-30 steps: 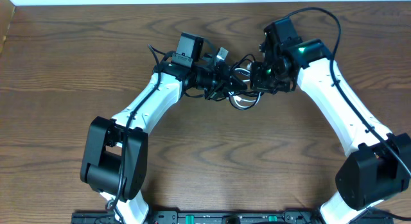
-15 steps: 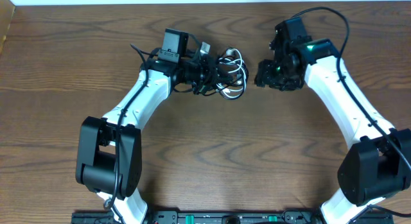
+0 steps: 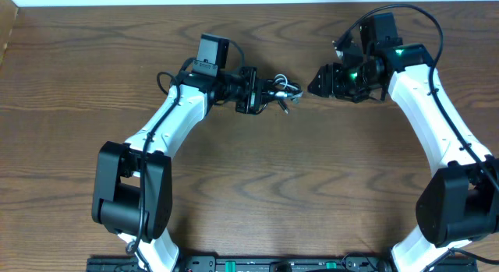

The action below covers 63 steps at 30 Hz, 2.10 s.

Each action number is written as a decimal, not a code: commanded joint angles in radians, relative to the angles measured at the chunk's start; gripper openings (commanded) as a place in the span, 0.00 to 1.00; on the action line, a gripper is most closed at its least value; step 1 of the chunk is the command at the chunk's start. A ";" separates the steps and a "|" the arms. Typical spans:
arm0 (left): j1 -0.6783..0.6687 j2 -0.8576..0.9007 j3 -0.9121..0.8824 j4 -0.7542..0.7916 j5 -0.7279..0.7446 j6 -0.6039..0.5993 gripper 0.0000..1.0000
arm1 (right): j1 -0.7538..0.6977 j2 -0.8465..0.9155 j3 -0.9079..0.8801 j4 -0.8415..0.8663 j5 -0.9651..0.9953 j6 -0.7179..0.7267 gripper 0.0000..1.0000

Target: Untangle cables

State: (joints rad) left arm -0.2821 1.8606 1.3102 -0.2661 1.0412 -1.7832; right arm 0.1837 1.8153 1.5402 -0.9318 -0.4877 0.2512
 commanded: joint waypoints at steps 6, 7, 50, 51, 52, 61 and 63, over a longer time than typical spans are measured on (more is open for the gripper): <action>0.007 -0.032 0.014 0.156 -0.091 -0.305 0.08 | 0.052 -0.008 0.019 0.001 0.107 -0.113 0.75; 0.007 -0.032 0.014 0.156 -0.093 -0.305 0.07 | 0.060 -0.008 0.019 0.010 0.108 -0.120 0.75; -0.017 -0.032 0.014 0.156 -0.059 -0.302 0.08 | 0.048 -0.019 0.041 0.191 -0.447 -0.885 0.68; -0.017 -0.032 0.014 0.156 -0.059 -0.302 0.08 | 0.055 -0.014 0.041 0.190 -0.442 -0.885 0.66; -0.017 -0.032 0.014 0.156 -0.059 -0.302 0.07 | 0.060 -0.012 0.041 0.190 -0.434 -0.885 0.62; -0.016 -0.032 0.014 0.155 -0.059 -0.232 0.08 | 0.065 0.016 0.040 0.119 -0.329 -0.833 0.05; -0.016 -0.032 0.014 0.155 -0.060 -0.184 0.08 | 0.061 0.016 0.040 0.117 -0.296 -0.776 0.05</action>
State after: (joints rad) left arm -0.2993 1.8606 1.3102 -0.1154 0.9596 -2.0186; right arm 0.2474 1.8126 1.5623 -0.8066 -0.8707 -0.6029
